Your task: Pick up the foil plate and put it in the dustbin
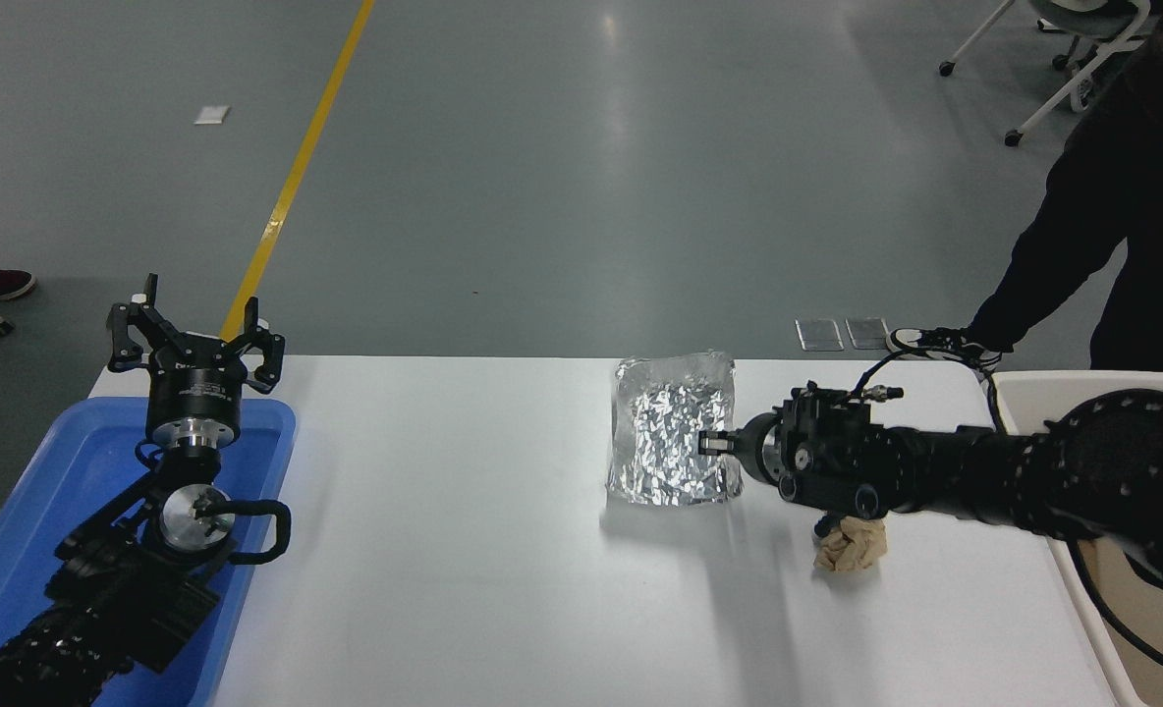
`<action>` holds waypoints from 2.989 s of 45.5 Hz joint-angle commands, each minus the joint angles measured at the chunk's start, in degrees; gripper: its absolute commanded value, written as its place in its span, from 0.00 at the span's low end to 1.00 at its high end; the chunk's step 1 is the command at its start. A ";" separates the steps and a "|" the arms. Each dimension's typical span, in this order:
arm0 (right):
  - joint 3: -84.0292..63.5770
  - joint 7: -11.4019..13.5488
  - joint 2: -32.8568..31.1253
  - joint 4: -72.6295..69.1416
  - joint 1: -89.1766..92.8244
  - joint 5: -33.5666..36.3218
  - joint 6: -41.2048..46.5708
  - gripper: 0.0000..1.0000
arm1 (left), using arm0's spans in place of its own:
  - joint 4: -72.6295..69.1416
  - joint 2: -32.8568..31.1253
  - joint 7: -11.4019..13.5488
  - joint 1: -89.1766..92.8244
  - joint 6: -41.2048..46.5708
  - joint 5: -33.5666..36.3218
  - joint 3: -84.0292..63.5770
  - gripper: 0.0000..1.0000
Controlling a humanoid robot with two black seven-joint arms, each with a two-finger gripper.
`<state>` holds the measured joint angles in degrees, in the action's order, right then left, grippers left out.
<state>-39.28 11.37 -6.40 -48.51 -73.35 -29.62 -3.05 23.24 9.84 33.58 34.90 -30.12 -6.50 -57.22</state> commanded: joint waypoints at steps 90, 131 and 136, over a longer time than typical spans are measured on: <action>15.45 -4.34 -45.38 16.43 19.54 -6.86 14.04 0.00 | -0.04 0.00 0.17 -0.10 0.06 -0.35 0.00 0.99; 24.25 -1.61 -27.53 27.42 32.48 5.45 6.74 1.00 | -0.04 0.00 0.26 -0.10 0.15 -0.44 0.00 0.99; 23.99 -1.61 -27.44 25.49 30.29 3.96 7.00 1.00 | -0.04 0.00 0.26 -0.10 0.15 -0.44 0.00 0.99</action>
<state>-16.65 9.70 -35.11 -20.85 -40.77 -24.61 3.48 23.20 9.85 33.83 34.80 -30.00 -6.93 -57.22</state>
